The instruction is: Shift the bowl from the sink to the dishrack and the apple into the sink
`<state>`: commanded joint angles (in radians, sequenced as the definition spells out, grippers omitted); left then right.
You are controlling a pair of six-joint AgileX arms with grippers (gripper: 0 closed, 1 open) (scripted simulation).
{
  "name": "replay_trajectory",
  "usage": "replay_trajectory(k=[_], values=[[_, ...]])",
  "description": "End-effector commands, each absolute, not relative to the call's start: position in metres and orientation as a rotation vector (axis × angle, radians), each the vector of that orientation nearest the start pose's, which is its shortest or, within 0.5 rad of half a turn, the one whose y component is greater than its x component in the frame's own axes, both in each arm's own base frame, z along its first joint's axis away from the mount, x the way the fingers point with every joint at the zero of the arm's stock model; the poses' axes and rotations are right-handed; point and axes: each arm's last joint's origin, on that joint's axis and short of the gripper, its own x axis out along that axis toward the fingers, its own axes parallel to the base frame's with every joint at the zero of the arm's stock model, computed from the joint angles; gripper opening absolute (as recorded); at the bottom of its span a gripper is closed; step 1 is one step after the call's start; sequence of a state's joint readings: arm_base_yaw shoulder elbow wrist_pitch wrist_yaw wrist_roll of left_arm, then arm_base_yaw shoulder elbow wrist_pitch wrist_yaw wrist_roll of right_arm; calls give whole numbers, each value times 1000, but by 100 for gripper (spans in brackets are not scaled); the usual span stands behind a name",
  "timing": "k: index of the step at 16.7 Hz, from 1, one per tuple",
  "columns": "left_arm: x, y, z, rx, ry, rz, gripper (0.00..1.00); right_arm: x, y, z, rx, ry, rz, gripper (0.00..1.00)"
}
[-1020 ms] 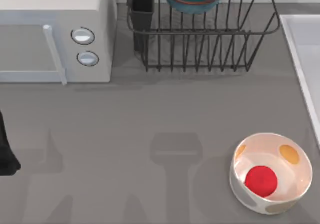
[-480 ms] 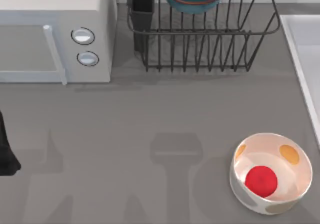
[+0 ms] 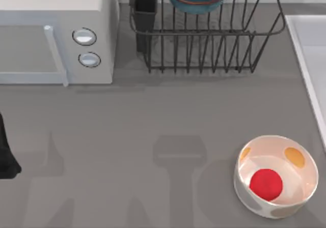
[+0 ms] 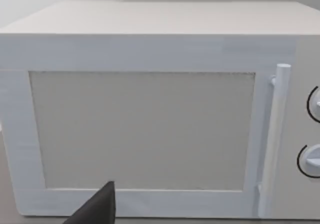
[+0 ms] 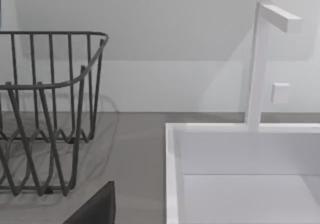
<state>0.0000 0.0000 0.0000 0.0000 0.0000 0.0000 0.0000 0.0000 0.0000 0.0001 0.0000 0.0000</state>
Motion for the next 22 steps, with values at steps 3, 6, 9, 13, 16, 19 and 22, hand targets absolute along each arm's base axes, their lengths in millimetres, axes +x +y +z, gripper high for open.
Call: replay_trajectory(k=[3,6,9,13,16,19,22], values=[[106,-1,160,0,0,0,100,106,-1,160,0,0,0,100],[106,-1,160,0,0,0,100,106,-1,160,0,0,0,100],[106,-1,160,0,0,0,100,106,-1,160,0,0,0,100],[106,-1,160,0,0,0,100,106,-1,160,0,1,0,100],[106,-1,160,0,0,0,100,106,2,170,28,61,25,100],[106,-1,160,0,0,0,100,112,9,189,80,219,78,100],[106,-1,160,0,0,0,100,128,22,207,131,483,129,100]])
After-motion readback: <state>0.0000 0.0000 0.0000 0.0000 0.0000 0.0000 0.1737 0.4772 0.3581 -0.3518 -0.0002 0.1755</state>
